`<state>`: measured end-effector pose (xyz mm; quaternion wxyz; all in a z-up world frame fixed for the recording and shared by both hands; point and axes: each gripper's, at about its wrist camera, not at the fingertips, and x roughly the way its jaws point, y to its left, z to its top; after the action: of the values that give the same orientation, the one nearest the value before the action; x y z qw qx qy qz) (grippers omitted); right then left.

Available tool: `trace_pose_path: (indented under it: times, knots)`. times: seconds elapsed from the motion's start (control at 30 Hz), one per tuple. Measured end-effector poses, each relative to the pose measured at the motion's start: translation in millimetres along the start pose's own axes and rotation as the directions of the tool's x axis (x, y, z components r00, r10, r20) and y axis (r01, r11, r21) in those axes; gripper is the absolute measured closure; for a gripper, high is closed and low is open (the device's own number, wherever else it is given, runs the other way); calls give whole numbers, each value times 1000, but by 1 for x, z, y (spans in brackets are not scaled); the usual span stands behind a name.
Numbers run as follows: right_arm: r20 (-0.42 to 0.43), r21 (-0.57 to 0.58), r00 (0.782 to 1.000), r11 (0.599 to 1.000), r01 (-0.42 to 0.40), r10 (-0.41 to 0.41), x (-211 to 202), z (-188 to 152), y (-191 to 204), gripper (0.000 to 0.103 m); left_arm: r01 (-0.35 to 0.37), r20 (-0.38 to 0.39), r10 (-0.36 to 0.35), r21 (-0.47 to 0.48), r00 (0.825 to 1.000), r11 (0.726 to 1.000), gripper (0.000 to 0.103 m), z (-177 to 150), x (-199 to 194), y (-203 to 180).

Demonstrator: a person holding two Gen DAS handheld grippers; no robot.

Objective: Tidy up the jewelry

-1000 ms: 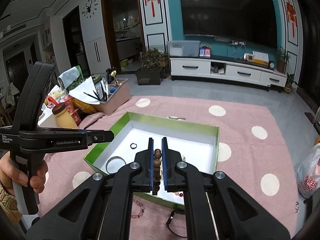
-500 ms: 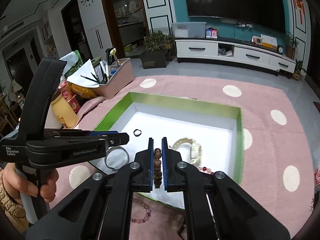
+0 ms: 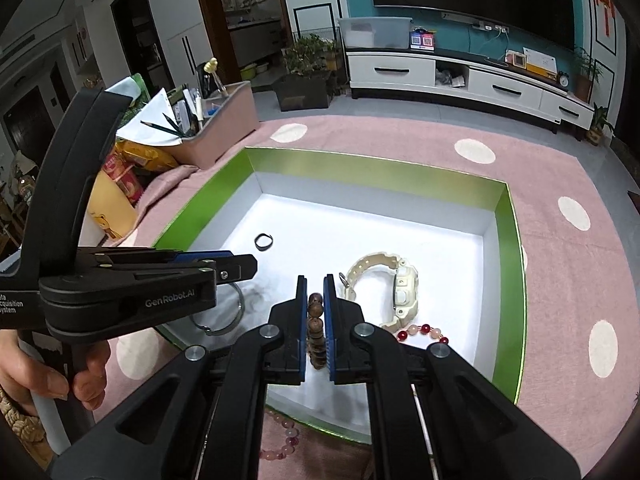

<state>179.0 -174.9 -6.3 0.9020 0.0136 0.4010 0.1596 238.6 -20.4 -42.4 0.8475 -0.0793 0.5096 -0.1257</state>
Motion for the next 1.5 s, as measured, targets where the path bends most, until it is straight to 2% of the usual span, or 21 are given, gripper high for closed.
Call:
trace_pose_path:
  times: [0.1, 0.2, 0.3, 0.37, 0.4, 0.43, 0.7, 0.97, 1.33, 1.5]
  knots:
    - [-1, 23, 1000, 1000, -2, 2, 0, -1, -6, 84, 4, -1, -4, -7, 1000, 1000, 78, 0, 2, 1]
    - [11, 39, 1000, 999, -4, 4, -7, -4, -11, 81, 4, 6, -4, -7, 1000, 1000, 72, -1, 0, 1]
    - [29, 56, 1000, 998, -7, 5, -16, -6, -16, 68, 14, 18, -14, -7, 1000, 1000, 64, -3, -7, 0]
    - [46, 63, 999, 998, 0, -3, -25, -9, -20, 67, 13, 30, -13, 4, 999, 1000, 59, -4, -12, -2]
    - [56, 68, 998, 998, 2, -6, -31, -11, -23, 67, 5, 40, -5, 14, 999, 1000, 51, -5, -16, -5]
    - [62, 73, 998, 997, 2, -7, -36, -12, -25, 67, 0, 49, -1, 19, 999, 1000, 48, -6, -20, -6]
    - [94, 107, 995, 994, 32, -43, -73, -37, -44, 65, -4, 96, 0, 38, 995, 999, 45, -23, -50, -9]
    - [96, 148, 993, 988, 49, -64, -100, -68, -55, 65, 3, 124, -6, 29, 992, 1000, 41, -55, -80, -1]
    - [91, 169, 995, 985, 34, -50, -122, -97, -48, 65, 5, 128, -11, 50, 992, 999, 41, -107, -102, 2]
    - [79, 158, 996, 987, 26, -39, -126, -107, -41, 65, 1, 106, -8, 64, 994, 998, 41, -132, -101, 2]
